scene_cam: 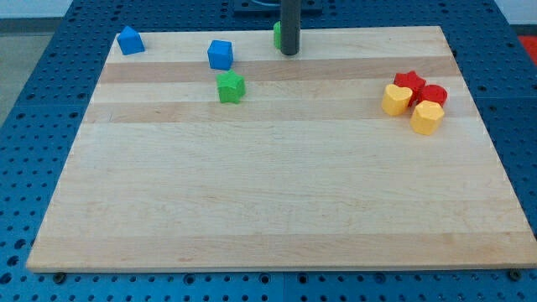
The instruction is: Move the blue cube diagonally left to the green circle
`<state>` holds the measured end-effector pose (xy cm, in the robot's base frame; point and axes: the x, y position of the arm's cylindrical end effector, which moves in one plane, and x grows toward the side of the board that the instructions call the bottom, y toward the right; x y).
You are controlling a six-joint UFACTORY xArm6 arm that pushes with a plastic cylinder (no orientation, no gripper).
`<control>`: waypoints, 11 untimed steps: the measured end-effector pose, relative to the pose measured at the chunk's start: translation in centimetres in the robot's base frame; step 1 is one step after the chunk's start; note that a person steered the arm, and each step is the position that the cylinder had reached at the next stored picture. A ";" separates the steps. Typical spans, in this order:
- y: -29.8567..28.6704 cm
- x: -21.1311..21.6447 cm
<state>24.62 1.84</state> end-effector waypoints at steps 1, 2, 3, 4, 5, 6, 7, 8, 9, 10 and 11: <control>-1.1 5.2; -6.5 7.1; -11.4 6.5; -14.7 4.6; -15.7 2.5; -15.5 2.5; -16.8 0.8; -16.0 0.0; -12.9 2.6; -7.5 5.4; -4.2 4.3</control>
